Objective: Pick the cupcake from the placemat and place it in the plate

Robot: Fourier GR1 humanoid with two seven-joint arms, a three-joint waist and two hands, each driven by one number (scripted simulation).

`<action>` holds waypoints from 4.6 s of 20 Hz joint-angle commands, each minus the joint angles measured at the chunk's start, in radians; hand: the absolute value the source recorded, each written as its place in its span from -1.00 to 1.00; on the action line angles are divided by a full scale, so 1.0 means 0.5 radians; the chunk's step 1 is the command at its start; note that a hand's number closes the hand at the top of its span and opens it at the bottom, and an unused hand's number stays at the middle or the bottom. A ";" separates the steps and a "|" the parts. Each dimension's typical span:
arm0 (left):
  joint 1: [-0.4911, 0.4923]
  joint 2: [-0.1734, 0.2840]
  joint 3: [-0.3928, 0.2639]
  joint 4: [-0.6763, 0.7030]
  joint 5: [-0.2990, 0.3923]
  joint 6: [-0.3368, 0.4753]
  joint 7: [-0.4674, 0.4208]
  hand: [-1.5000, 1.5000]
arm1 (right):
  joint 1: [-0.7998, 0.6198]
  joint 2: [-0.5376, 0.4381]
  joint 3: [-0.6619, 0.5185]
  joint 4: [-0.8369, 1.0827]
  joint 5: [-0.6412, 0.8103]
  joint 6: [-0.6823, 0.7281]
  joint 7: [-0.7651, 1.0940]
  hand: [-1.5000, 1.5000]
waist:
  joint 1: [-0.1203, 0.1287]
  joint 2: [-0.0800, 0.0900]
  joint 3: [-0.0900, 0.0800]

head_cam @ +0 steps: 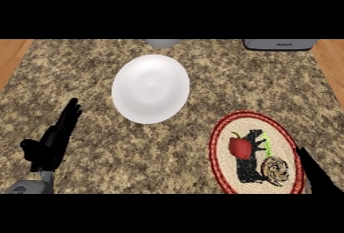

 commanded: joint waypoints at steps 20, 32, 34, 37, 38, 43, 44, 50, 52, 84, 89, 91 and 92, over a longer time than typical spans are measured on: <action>0.022 -0.187 0.201 0.033 -0.246 -0.169 -0.017 0.00 | -0.452 0.196 -0.260 0.902 0.197 0.157 -0.213 -1.00 | -0.002 -0.001 0.001; -0.012 -0.228 0.231 -0.096 -0.269 -0.184 0.161 0.00 | -0.511 0.271 -0.170 1.035 0.231 0.101 -0.533 1.00 | -0.002 -0.002 0.002; 0.041 -0.287 0.205 -0.104 -0.340 -0.122 0.076 0.00 | -0.557 0.346 -0.101 1.025 0.367 0.044 -0.430 1.00 | 0.002 -0.002 0.001; 0.033 -0.238 0.230 -0.107 -0.320 -0.164 0.129 0.00 | -0.484 0.209 -0.192 0.962 0.451 -0.148 -0.618 1.00 | -0.003 -0.004 0.002; -0.043 -0.216 0.314 0.077 -0.268 -0.223 0.015 0.00 | -0.434 0.313 -0.075 0.917 0.572 -0.232 -0.546 1.00 | -0.011 -0.002 0.001; -0.040 -0.283 0.246 0.049 -0.362 -0.174 0.012 0.00 | -0.768 0.540 -0.036 1.028 0.784 -0.206 -0.172 1.00 | 0.000 0.001 0.001; -0.002 -0.271 0.281 0.021 -0.313 -0.207 -0.009 0.00 | -0.768 0.565 -0.021 1.028 0.855 -0.298 -0.170 1.00 | 0.004 0.000 0.001; -0.022 -0.167 0.367 -0.032 -0.266 -0.292 0.066 0.00 | -0.543 0.595 0.261 0.313 1.041 -0.051 0.045 1.00 | -0.016 -0.009 -0.001; -0.057 -0.250 0.301 -0.075 -0.336 -0.209 0.170 0.00 | -0.631 0.606 0.264 0.311 1.061 -0.018 0.042 1.00 | -0.006 -0.005 0.001; -0.048 -0.390 0.273 -0.155 -0.437 -0.216 0.177 0.00 | -2.690 0.771 0.413 1.968 0.444 -0.597 0.460 1.00 | 0.074 0.011 0.002; -0.027 -0.317 0.306 -0.077 -0.422 -0.319 0.078 0.00 | -3.008 0.771 0.612 2.433 0.185 -0.864 0.546 1.00 | 0.135 0.025 0.000; -0.130 -0.274 0.361 -0.018 -0.388 -0.355 0.082 0.00 | -2.875 0.771 0.789 2.544 0.091 -1.132 0.446 1.00 | 0.129 0.029 0.000; -0.039 -0.313 0.315 -0.026 -0.424 -0.343 0.015 0.00 | -3.053 0.771 0.712 2.642 0.022 -1.065 0.460 1.00 | 0.140 0.029 0.000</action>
